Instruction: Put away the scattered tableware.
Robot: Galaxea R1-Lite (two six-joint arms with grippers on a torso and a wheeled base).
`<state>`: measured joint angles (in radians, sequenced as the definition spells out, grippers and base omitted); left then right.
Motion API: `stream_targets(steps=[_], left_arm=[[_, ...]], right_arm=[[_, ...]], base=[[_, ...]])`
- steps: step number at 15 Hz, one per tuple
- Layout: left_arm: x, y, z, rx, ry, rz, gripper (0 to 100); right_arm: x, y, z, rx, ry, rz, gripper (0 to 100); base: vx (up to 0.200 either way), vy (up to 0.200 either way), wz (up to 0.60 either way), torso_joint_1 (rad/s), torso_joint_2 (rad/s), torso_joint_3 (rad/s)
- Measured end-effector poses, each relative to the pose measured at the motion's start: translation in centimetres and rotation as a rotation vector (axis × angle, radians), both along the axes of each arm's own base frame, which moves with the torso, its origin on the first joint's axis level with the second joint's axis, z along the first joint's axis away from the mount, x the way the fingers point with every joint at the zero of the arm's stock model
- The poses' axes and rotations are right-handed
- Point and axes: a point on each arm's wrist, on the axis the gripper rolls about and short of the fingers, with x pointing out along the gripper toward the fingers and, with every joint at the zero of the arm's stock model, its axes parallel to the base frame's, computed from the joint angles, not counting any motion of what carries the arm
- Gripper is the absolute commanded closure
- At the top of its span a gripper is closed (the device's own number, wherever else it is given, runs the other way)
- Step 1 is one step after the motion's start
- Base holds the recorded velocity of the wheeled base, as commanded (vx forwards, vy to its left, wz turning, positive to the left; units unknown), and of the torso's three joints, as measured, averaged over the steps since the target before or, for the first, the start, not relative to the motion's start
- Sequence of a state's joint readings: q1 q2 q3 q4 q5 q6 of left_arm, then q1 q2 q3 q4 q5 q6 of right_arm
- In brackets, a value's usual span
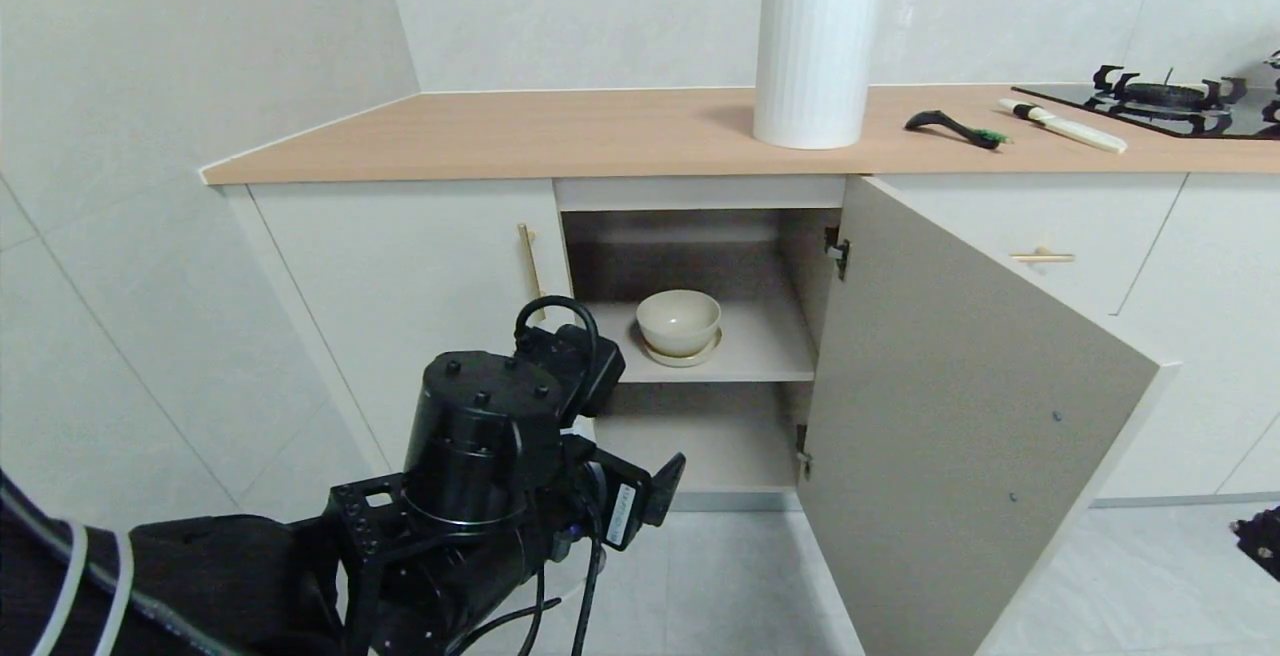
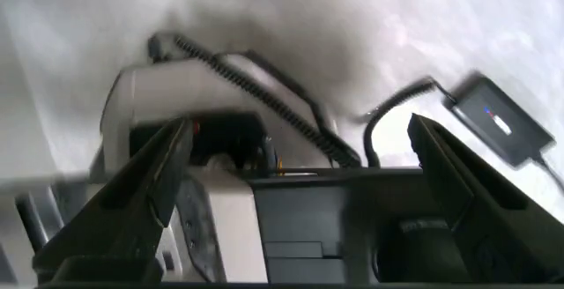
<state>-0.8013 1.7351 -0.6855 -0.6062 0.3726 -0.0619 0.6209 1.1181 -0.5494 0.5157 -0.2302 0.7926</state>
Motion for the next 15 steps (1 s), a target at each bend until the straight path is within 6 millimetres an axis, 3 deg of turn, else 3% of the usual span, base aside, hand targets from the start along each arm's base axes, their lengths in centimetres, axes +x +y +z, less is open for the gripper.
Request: stream_targets(steps=[2, 5, 10, 15], left_arm=[[-0.1, 0.0, 0.3, -0.007, -0.006, -0.004, 0], [-0.5, 0.4, 1.3, -0.033, -0.033, -0.003, 0], [-1.0, 0.9, 2.7, -0.065, -0.069, -0.005, 0], [-1.4, 1.5, 3.9, -0.085, -0.102, -0.006, 0]], right_arm=[[0.1, -1.3, 0.6, -0.005, -0.049, -0.140, 0], [1.9, -2.8, 2.1, -0.004, -0.195, -0.332, 0], [7.3, -5.3, 3.0, -0.083, -0.356, -0.517, 0], [12.6, -5.9, 1.7, -0.050, -0.366, -0.489, 0]], base=[[0.000, 0.000, 0.00, 0.000, 0.00, 0.000], [0.000, 0.000, 0.00, 0.000, 0.00, 0.000], [0.000, 0.000, 0.00, 0.000, 0.00, 0.000], [0.000, 0.000, 0.00, 0.000, 0.00, 0.000]])
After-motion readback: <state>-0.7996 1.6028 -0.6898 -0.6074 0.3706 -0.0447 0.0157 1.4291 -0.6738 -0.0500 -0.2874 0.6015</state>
